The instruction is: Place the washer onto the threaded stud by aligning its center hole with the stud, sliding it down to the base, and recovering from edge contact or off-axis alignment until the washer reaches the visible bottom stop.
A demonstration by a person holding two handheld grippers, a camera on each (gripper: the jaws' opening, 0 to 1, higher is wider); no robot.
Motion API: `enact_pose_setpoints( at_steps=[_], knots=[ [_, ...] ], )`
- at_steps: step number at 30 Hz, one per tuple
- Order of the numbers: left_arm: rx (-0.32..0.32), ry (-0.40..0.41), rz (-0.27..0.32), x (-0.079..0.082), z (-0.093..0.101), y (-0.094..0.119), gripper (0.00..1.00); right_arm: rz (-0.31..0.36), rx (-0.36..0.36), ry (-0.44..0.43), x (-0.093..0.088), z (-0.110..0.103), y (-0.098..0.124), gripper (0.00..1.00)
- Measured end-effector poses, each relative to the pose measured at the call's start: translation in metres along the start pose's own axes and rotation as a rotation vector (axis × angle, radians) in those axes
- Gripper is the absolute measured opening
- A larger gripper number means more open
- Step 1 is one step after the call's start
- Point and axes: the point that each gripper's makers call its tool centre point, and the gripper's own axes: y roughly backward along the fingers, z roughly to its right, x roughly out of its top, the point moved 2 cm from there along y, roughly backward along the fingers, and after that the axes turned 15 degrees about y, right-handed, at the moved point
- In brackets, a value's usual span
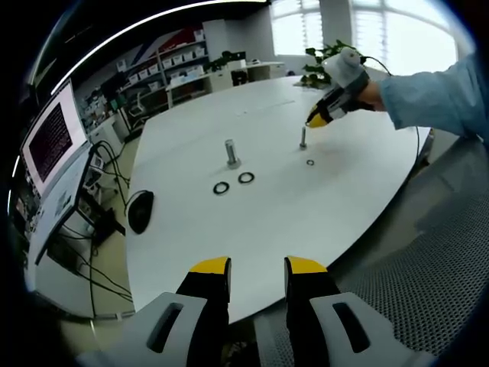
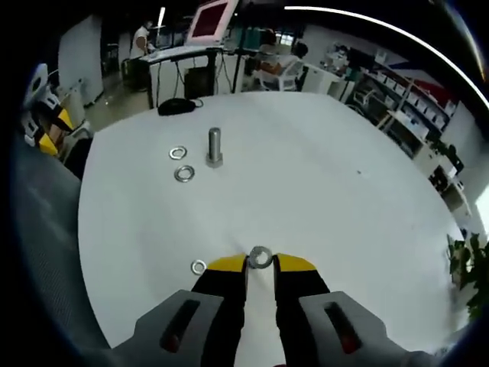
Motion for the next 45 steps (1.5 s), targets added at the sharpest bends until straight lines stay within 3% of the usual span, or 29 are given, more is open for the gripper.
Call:
enact_pose_setpoints(
  at_steps=[13, 34, 45],
  knots=[
    [0.003, 0.003, -0.001, 0.0, -0.001, 0.0, 0.26, -0.017, 0.035, 0.012, 0.003, -0.003, -0.012, 0.15],
    [-0.004, -0.001, 0.002, 0.0, 0.001, 0.0, 0.26, -0.064, 0.061, -0.04, -0.017, -0.014, -0.013, 0.16],
    [-0.005, -0.002, 0.002, 0.0, 0.001, 0.0, 0.26, -0.065, 0.078, -0.041, -0.017, -0.019, -0.013, 0.16]
  ],
)
